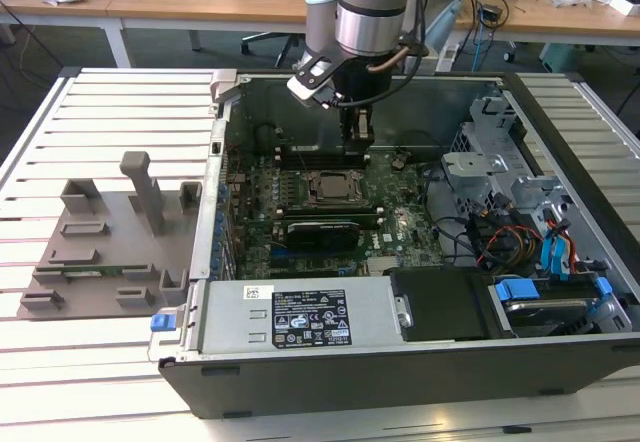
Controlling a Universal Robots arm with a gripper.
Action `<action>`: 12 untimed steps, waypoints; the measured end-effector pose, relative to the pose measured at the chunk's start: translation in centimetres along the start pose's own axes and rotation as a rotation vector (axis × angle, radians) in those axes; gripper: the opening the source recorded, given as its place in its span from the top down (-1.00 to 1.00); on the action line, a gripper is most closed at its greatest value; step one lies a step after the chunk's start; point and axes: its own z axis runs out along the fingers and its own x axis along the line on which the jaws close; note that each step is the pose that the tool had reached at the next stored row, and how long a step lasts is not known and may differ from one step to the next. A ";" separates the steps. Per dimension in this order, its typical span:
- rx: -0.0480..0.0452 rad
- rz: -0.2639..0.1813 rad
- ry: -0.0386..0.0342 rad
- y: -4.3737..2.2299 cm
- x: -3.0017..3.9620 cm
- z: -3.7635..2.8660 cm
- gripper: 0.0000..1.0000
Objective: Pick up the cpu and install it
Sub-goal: 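Close the cpu cover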
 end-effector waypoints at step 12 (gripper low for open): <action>-0.0001 0.000 0.0000 -0.79 0.03 0.32 0.79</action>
